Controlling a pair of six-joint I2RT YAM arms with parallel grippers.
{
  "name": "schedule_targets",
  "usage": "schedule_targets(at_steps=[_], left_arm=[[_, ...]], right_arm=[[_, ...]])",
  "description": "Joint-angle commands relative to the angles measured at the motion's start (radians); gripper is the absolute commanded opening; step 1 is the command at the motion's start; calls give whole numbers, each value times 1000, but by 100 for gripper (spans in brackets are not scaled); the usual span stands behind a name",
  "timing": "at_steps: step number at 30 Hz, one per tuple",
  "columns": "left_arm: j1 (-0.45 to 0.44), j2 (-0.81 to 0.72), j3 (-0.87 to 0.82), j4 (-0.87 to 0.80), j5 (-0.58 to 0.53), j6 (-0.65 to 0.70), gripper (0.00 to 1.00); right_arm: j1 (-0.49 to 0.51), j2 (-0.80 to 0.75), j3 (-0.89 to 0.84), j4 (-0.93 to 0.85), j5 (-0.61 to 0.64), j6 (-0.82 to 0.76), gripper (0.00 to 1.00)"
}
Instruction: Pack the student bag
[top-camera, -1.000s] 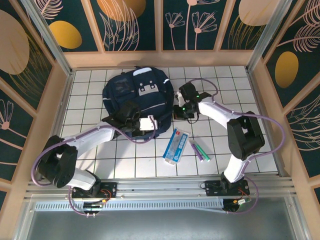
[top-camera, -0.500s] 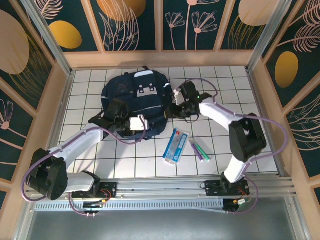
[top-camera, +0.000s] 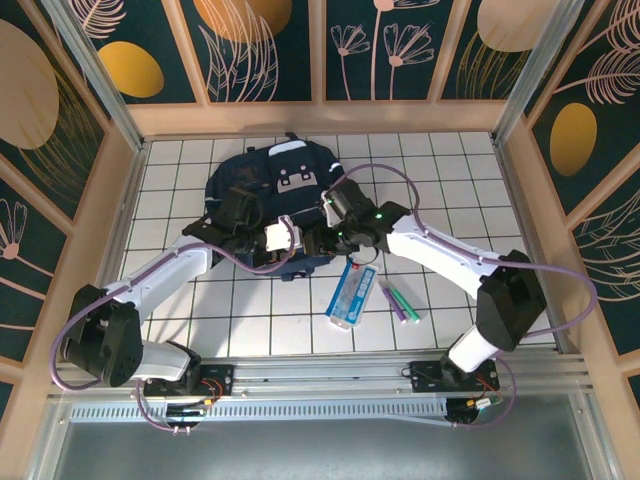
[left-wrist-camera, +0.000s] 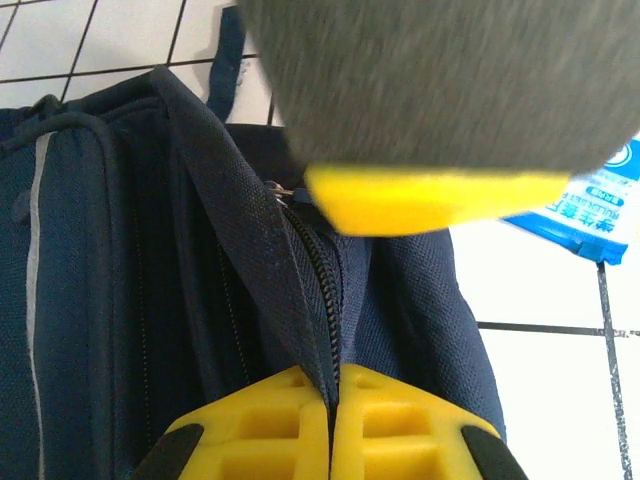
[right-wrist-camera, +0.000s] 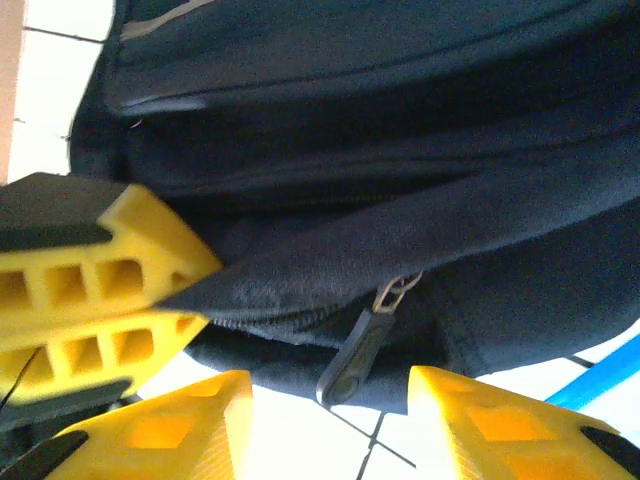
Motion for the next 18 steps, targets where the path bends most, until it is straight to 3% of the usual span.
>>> schedule_targets(at_steps=[1,6,10,17,18], left_arm=[[7,-6,42,25,114,-29,0],[13,-16,38,73,161,-74,0],[22,-19,21,105,191,-80,0],[27,-31,6,84,161,-35,0],[27,-32,5,71,146,-14,0]], right_arm=[[31,39,51,-73,200,25,44],[66,88,82,-69,249,35,35],[85,114,88,-86,365,41,24],[81,129,120,-150,460,15,0],[75,123,117,-156,462,11,0]])
